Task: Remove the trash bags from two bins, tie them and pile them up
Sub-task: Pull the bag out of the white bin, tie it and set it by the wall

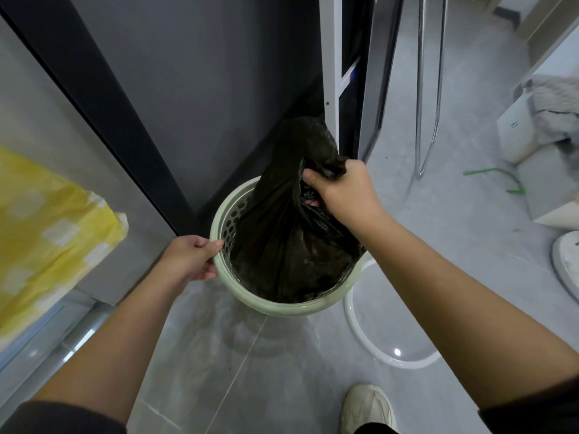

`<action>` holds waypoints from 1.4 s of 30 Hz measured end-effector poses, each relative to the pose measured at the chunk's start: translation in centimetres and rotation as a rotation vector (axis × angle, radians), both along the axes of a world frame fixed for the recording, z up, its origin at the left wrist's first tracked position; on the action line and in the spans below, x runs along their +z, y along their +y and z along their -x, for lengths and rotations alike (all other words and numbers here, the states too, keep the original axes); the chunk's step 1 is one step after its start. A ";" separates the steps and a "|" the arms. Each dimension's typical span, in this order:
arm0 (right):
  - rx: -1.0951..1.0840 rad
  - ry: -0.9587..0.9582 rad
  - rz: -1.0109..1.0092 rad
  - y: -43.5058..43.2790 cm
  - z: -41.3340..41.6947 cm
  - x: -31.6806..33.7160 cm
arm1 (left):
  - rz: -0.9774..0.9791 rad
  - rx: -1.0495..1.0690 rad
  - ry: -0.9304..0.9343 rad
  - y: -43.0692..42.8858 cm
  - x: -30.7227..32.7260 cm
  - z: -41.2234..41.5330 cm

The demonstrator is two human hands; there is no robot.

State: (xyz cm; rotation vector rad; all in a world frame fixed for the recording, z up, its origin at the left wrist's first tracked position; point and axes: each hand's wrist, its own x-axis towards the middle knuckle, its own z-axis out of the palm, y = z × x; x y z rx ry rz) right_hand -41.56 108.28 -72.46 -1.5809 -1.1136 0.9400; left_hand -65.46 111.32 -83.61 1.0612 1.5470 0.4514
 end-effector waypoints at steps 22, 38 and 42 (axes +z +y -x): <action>-0.310 -0.144 -0.362 -5.8 -7.4 15.8 | -0.600 -0.317 0.731 0.3 5.7 -6.4; -0.574 -0.246 -0.081 -14.6 -21.5 5.4 | -0.622 -0.821 0.378 -8.7 2.4 -28.2; -0.626 -0.241 0.048 -16.8 -23.6 -0.9 | -0.335 -0.944 0.554 -10.5 -5.5 -29.3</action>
